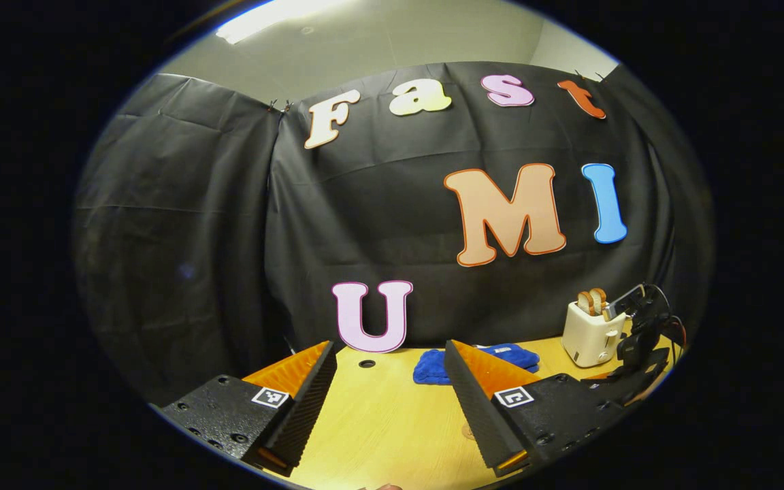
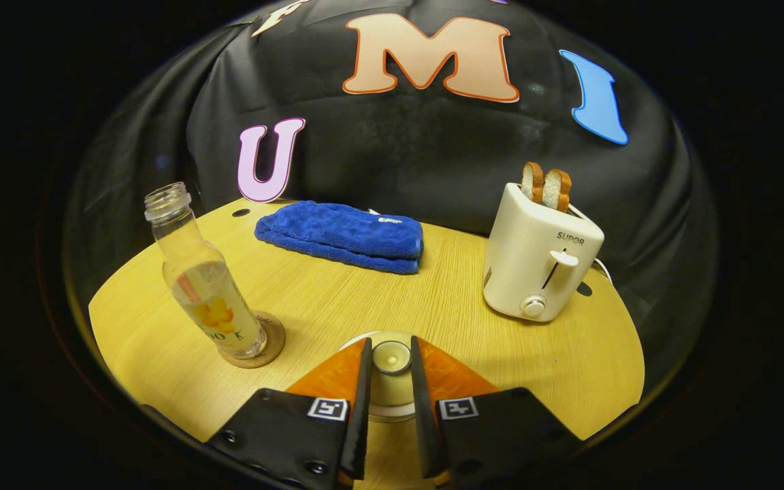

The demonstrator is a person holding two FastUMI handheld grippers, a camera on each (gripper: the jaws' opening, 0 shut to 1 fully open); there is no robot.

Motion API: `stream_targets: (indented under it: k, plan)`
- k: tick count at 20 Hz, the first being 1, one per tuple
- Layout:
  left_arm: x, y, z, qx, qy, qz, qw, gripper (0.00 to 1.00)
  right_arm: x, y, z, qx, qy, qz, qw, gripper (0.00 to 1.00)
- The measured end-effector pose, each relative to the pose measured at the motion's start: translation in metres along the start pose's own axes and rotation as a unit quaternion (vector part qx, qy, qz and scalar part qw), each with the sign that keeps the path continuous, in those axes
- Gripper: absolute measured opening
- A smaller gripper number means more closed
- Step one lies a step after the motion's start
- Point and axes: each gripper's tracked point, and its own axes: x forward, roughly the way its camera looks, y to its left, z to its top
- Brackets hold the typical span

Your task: Open the teacup lid with one hand, grasp the water bottle and pour water into the teacup with the other hand; after pouring, place the water bottle on the coaster and then close the teacup lid.

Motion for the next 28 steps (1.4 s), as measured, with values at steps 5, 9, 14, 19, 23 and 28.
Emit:
stream_targets:
  k: [5,9,14,19,23,28]
  plan:
    - [0.006,-0.007,-0.011,-0.011,0.010,-0.017,1.000,0.93,-0.010,0.002,0.010,0.011,-0.002,0.000,1.000,0.28]
    - [0.013,-0.027,-0.030,-0.020,0.022,-0.060,0.998,0.93,-0.025,-0.005,0.024,0.030,-0.009,-0.007,0.999,0.27]
    - [0.020,-0.066,-0.071,-0.027,0.056,-0.133,0.989,0.94,-0.056,-0.024,0.033,0.039,-0.016,-0.029,0.999,0.27]
    - [0.024,-0.105,-0.118,-0.037,0.092,-0.201,0.975,0.94,-0.091,-0.055,0.036,0.061,-0.020,-0.064,0.996,0.28]
    - [0.031,-0.121,-0.161,-0.041,0.111,-0.233,0.965,0.94,-0.115,-0.078,0.033,0.074,-0.015,-0.096,0.993,0.27]
    - [0.048,-0.133,-0.196,-0.048,0.097,-0.247,0.963,0.94,-0.142,-0.101,0.018,0.048,0.011,-0.138,0.989,0.26]
